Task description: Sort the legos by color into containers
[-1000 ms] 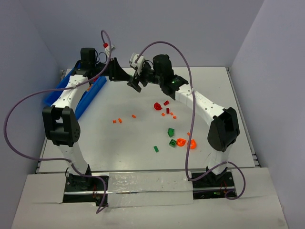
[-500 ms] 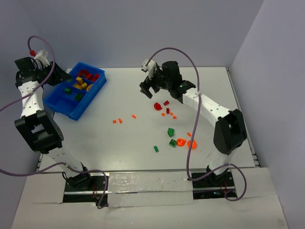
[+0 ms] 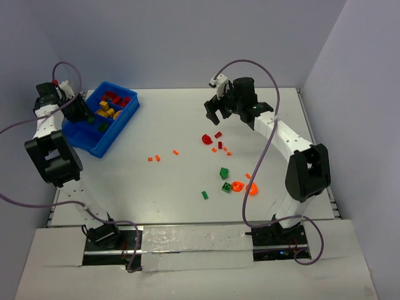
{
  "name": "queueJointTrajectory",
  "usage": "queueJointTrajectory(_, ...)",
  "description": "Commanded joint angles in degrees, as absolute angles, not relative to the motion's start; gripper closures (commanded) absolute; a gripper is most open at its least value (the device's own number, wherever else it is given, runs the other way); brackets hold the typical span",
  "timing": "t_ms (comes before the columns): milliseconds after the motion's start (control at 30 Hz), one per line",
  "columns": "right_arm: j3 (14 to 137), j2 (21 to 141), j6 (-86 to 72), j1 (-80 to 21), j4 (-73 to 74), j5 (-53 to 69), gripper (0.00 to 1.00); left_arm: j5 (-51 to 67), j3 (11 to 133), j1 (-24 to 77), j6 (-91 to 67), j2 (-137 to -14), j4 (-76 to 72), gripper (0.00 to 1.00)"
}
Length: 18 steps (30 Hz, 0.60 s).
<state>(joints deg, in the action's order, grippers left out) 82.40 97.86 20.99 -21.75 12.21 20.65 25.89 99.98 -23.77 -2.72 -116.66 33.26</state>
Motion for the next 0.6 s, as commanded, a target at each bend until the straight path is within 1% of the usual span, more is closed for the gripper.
queueJointTrajectory(0,82.46,94.72,22.17,-20.42,18.01,21.44,0.00,22.88,104.24,-23.73,-2.70,-118.44,32.93,0.86)
queueJointTrajectory(33,82.70,94.66,22.56,-20.25,19.13,21.97,0.00,22.91,104.06,-23.71,-2.64,-118.56,32.67,0.83)
queueJointTrajectory(100,82.88,94.46,24.60,-19.69,22.92,23.28,0.00,22.33,104.17,-23.47,-2.21,-119.18,32.69,0.71)
queueJointTrajectory(133,82.86,94.35,25.68,-19.62,24.35,24.02,0.01,22.28,104.33,-23.44,-1.91,-119.34,32.83,0.68)
queueJointTrajectory(167,82.78,94.18,29.05,-19.43,28.75,24.95,0.03,22.10,104.59,-23.38,-1.57,-119.84,33.27,0.60)
queueJointTrajectory(333,81.65,93.05,37.46,-19.34,38.96,27.03,0.07,21.24,103.63,-23.28,-0.76,-119.86,33.46,0.48)
queueJointTrajectory(367,80.70,92.43,38.92,-19.32,42.24,27.24,0.07,21.08,103.15,-23.20,-0.62,-119.69,33.31,0.41)
queueJointTrajectory(400,80.10,92.12,39.23,-19.25,42.66,27.30,0.07,21.01,102.86,-23.20,-0.62,-119.58,33.28,0.41)
queueJointTrajectory(533,78.02,91.18,44.03,-19.25,49.80,27.48,0.10,21.41,102.48,-23.13,-0.62,-118.88,33.22,0.29)
queueJointTrajectory(567,77.62,91.08,44.33,-19.25,50.81,27.36,0.11,21.38,102.48,-23.05,-0.62,-118.77,33.22,0.28)
